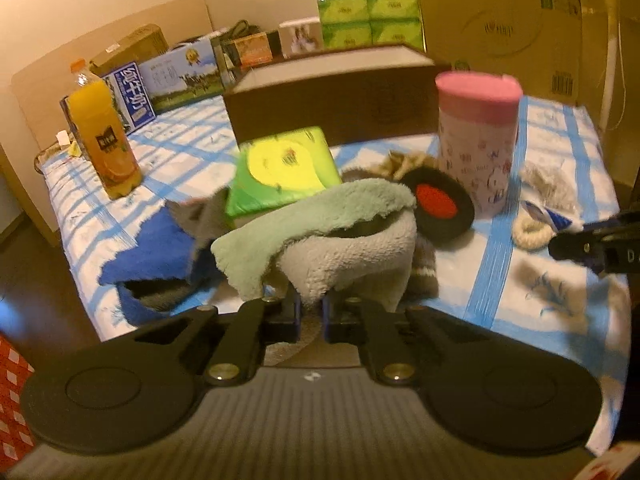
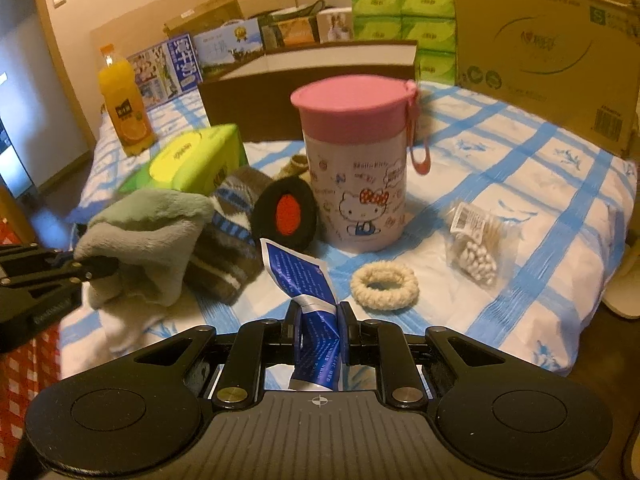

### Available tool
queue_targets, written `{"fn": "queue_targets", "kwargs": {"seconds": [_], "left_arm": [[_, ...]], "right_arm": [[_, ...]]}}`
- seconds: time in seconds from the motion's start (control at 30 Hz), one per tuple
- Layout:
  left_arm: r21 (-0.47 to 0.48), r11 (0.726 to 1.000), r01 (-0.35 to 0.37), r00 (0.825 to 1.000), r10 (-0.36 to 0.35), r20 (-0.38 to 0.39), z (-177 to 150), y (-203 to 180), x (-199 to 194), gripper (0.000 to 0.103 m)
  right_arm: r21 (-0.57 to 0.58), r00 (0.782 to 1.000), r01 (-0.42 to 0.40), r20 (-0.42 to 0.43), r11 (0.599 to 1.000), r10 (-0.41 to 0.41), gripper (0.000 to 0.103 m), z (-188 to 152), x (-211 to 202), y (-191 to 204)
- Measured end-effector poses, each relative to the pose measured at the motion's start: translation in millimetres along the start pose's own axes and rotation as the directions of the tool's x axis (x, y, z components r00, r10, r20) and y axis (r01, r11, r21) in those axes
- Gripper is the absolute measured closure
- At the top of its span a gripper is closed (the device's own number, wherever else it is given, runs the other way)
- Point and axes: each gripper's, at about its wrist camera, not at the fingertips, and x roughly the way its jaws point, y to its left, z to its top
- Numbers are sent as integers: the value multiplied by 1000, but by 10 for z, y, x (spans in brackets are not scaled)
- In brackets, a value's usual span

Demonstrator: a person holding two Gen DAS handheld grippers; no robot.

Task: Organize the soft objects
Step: 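Carry the sachet and green towel over the open brown box with both tools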

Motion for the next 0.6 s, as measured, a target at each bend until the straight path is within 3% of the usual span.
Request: {"fn": "queue_targets", "kwargs": {"seconds": [0.3, 0.6], "left_arm": [[-83, 997, 9, 995, -1, 102, 228, 253, -640, 95], [-132, 991, -11, 990, 30, 138, 427, 453, -1071, 95]], "right_arm": [[3, 998, -30, 52, 1000, 29, 85, 85, -386, 126], [-8, 993, -103, 60, 995, 103, 85, 248, -578, 369]]}}
